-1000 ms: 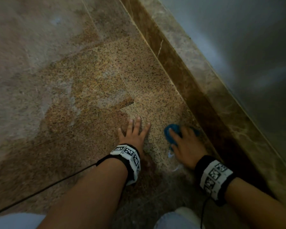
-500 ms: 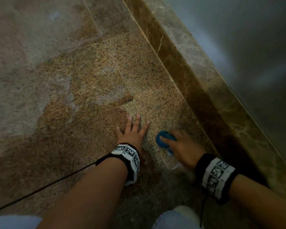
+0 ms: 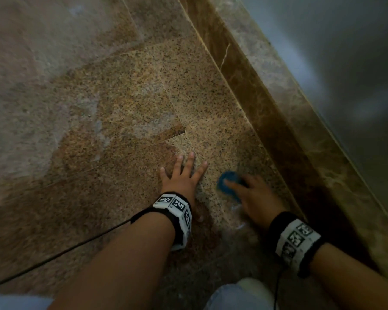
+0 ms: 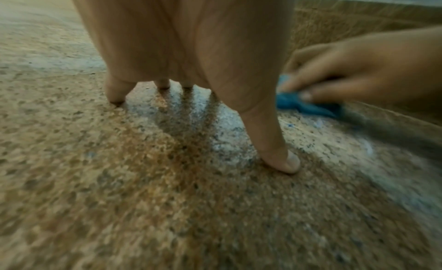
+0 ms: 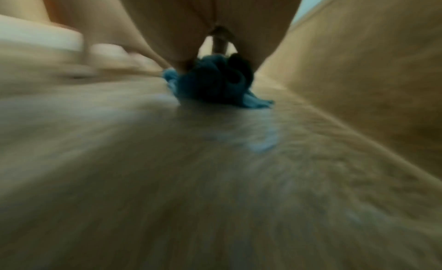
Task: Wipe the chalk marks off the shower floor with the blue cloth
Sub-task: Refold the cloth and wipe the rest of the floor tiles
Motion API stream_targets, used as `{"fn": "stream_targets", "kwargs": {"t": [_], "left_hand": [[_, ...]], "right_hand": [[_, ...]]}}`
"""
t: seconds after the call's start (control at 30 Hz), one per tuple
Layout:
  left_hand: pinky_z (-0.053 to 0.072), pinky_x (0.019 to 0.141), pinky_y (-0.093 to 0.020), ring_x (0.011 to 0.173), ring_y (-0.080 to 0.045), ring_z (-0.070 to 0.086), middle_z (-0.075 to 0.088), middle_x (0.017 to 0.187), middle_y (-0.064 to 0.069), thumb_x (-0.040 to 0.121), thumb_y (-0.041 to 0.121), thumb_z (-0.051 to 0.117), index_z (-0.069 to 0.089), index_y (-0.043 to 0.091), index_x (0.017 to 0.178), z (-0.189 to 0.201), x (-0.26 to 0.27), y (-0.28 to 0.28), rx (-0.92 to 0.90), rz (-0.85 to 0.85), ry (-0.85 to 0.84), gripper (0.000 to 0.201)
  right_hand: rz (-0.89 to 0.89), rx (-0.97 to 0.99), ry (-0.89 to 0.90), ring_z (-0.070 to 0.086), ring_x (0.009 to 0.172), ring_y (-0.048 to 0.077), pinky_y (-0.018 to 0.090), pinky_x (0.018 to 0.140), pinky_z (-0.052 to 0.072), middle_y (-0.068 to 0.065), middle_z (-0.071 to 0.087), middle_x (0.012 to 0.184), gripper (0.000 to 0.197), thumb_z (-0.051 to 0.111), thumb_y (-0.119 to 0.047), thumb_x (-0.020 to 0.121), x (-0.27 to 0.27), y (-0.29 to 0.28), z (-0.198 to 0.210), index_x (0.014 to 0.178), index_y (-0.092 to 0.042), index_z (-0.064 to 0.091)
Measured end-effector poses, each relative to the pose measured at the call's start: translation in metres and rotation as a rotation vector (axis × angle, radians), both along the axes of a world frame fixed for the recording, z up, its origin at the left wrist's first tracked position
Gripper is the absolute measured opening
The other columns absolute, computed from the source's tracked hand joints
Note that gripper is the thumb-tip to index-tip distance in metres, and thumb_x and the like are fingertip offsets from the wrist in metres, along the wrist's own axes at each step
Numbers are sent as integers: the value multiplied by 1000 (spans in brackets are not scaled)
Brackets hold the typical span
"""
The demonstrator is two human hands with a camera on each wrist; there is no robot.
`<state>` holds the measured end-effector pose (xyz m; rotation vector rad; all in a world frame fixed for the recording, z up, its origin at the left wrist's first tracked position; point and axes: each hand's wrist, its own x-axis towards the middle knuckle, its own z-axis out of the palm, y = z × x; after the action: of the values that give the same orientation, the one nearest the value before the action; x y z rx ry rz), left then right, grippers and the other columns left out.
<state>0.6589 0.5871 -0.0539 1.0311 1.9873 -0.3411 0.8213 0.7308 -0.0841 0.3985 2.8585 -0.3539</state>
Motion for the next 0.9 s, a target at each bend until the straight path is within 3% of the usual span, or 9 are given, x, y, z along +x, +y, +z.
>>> {"fn": "stream_targets", "kwargs": {"t": [0.13,0.3,0.37,0.5,0.57,0.67,0.7,0.77,0.9], "left_hand": [[0,111,-67,142,-31,-30,-43,150,0,68,45,84,-29,40,144,-2,0,1,-2,1,-6,136],[0,112,-67,142,-32,-30,-43,149,0,70,45,83,-29,40,145,-2,0,3,-11,6,-7,135],[0,111,-66,142,-32,-30,-43,149,0,70,45,83,-29,40,145,-3,0,2,-10,13,-11,135],[0,111,-66,142,-31,-29,-42,150,0,77,32,82,-28,42,144,-7,0,1,10,22,15,129],[0,111,-66,142,-31,-29,-42,150,0,77,32,82,-28,41,144,-7,0,1,9,20,16,129],[0,111,-66,142,-31,-29,-42,150,0,74,35,83,-28,41,145,-7,0,1,4,20,2,131],[0,111,-66,142,-31,-29,-42,150,0,74,37,83,-28,41,145,-7,0,1,4,20,-2,132],[0,111,-66,142,-31,-29,-43,150,0,71,40,84,-28,41,144,-6,0,1,7,17,-5,134],[0,112,-66,142,-32,-29,-43,150,0,67,49,84,-28,40,145,-5,-1,1,16,13,-13,137]], "right_hand": [[-292,1,-24,32,123,37,39,104,34,14,35,142,53,50,-8,92,-6,5,-2,141,-27,41],[68,-53,49,59,84,34,38,69,54,14,63,111,71,90,-17,53,18,-27,5,118,-25,62],[20,-113,21,60,93,39,41,81,52,17,60,118,58,80,-11,67,14,0,2,120,-24,62],[-435,-58,120,43,116,46,44,101,36,23,46,134,43,56,-2,87,4,27,-4,127,-18,59],[-408,-32,50,44,111,46,45,98,39,22,47,132,50,63,-4,82,6,6,0,129,-19,56],[-99,-48,87,61,80,39,43,69,54,19,64,105,63,86,-8,54,24,-24,2,113,-19,69],[-21,-31,92,62,78,37,40,68,54,18,65,104,63,87,-10,53,28,-18,-2,112,-21,69],[-70,-81,82,61,89,43,44,80,52,22,61,113,54,79,-5,66,28,4,-7,116,-20,67],[-441,-8,96,47,112,51,50,98,40,25,50,130,45,63,3,80,19,14,-4,123,-13,62]]}}
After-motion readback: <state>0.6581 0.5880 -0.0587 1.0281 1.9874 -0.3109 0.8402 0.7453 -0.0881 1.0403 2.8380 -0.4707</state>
